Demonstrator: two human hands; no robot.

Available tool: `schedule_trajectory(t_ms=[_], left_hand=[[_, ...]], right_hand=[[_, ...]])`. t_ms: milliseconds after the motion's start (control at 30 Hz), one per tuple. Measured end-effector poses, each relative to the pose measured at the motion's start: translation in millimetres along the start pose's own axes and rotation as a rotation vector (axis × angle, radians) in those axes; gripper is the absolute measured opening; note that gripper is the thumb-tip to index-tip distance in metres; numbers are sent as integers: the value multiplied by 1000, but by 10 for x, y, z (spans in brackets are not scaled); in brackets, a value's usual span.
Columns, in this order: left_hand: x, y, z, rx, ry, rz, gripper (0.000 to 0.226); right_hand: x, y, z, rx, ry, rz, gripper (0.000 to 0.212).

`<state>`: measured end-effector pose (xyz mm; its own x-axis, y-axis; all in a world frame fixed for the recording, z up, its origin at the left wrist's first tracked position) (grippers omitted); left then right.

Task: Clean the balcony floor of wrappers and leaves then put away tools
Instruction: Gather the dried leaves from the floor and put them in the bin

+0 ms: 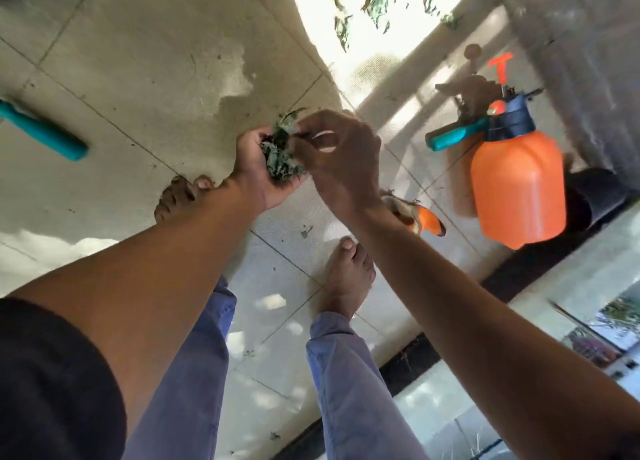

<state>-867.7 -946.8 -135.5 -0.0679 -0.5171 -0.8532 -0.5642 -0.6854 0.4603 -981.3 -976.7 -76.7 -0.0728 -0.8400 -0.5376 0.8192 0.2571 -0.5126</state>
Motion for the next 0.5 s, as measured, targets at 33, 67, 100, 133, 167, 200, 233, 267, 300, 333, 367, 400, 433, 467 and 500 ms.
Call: schedule_trajectory(t_ms=[33, 67, 100, 133, 167, 200, 233, 267, 300, 333, 367, 400, 433, 467, 500], left_hand=[[10, 7, 3, 11, -1, 5, 67], [34, 2, 6, 14, 0, 7, 66], [65, -12, 8, 4, 1, 4, 62], [96, -34, 9, -16, 3, -2, 58], [118, -50, 10, -13, 6, -10, 54], [135, -64, 10, -7, 13, -21, 52], [151, -72, 10, -9, 19, -18, 50], [172, -79, 7, -16, 21, -18, 48], [186, -75, 1, -18, 25, -30, 45], [204, -69, -3, -15, 29, -41, 41], [219, -59, -10, -16, 25, -43, 36], [240, -49, -11, -24, 22, -43, 31], [257, -32, -11, -30, 19, -53, 26], [276, -10, -10, -43, 20, -61, 22], [295, 16, -9, -50, 21, -62, 19]], right_hand=[[-20, 28, 8, -64, -33, -12, 12], [-39, 48, 17, -114, -67, -19, 11], [-50, 68, 18, -168, -114, -32, 10], [-57, 88, 12, -232, -167, -56, 9], [-56, 105, 7, -308, -211, -86, 8], [-54, 116, 0, -380, -242, -115, 8], [-50, 129, -9, -438, -267, -137, 7], [-41, 138, -19, -479, -296, -148, 6], [-32, 142, -26, -511, -325, -147, 7], [-17, 144, -39, -537, -349, -144, 10], [-10, 139, -39, -555, -369, -143, 11], [-9, 127, -37, -557, -389, -148, 10], [-6, 105, -36, -534, -407, -155, 7], [-4, 82, -40, -495, -422, -167, 8], [1, 59, -40, -472, -431, -178, 12]])
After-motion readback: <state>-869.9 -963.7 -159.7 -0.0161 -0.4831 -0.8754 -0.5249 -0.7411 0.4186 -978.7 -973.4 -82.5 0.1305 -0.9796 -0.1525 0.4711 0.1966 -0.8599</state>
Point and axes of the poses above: each hand's wrist, its own x-axis towards the middle knuckle, its own y-axis out of the palm, z = x × y, the point moved 2 cm from there along x, towards the middle knuckle, and after that the axes turned 12 degrees about y, right-handed, at the moved point
